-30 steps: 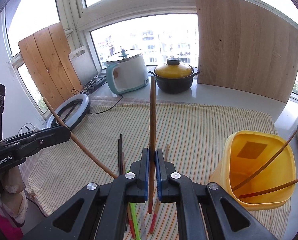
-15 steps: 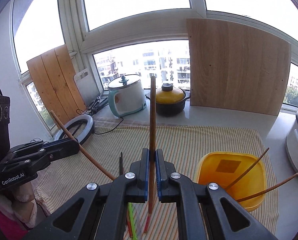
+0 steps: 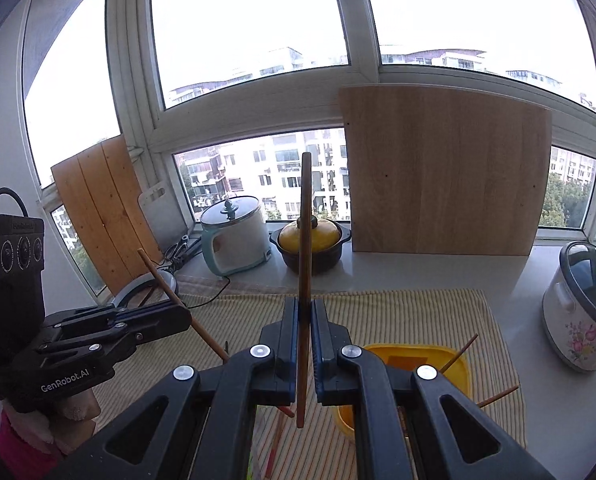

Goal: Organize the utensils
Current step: 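Carry the left tool's chopstick into the yellow container while the right tool carries its own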

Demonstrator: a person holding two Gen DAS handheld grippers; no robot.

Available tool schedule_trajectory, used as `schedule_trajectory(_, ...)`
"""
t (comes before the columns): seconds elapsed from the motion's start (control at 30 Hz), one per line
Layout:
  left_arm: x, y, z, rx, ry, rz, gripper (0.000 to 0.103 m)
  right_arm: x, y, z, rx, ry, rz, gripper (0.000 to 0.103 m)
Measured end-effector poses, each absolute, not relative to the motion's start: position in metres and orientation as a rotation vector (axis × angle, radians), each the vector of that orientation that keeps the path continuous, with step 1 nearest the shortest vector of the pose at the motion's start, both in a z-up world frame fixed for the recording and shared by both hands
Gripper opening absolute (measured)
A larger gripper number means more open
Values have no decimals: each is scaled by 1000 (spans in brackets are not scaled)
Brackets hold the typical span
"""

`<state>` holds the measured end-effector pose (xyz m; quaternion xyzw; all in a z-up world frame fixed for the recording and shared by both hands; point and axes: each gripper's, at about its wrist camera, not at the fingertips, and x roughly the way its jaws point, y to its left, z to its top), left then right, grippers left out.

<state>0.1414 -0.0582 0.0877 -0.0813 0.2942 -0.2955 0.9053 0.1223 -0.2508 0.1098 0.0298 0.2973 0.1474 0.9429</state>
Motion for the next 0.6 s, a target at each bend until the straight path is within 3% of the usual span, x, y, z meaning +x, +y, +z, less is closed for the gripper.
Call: schedule_trajectory(0.6,153,-115,113,-139,570,-688,3,125,-321,119,129,573,166,4)
